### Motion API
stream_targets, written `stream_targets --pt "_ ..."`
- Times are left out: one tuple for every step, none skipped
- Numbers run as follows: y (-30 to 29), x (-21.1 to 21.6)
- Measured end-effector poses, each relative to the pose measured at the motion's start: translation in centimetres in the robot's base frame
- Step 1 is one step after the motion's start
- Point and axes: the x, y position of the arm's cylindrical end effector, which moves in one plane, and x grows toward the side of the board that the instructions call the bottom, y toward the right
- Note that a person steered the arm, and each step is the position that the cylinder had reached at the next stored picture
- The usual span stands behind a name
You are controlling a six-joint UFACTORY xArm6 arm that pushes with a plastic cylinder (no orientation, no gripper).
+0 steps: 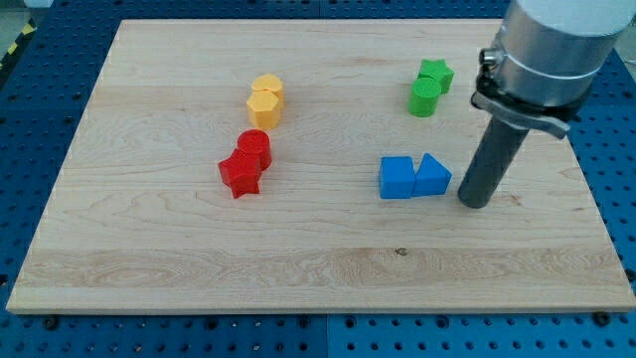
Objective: Separate the blue blocks
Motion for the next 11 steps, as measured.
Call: stream_targets --pt "-2.0 1.6" --pt "-5.8 2.5" --pt "-9.7 2.5" --pt "-14.4 1.4" --pt "-14.4 -1.2" --pt "-13.6 -2.0" --pt "-13.1 -0.9" --pt "-10.8 0.1" --pt "-6.7 0.1" --pt "-5.1 -0.1" --pt "-3.9 -0.9"
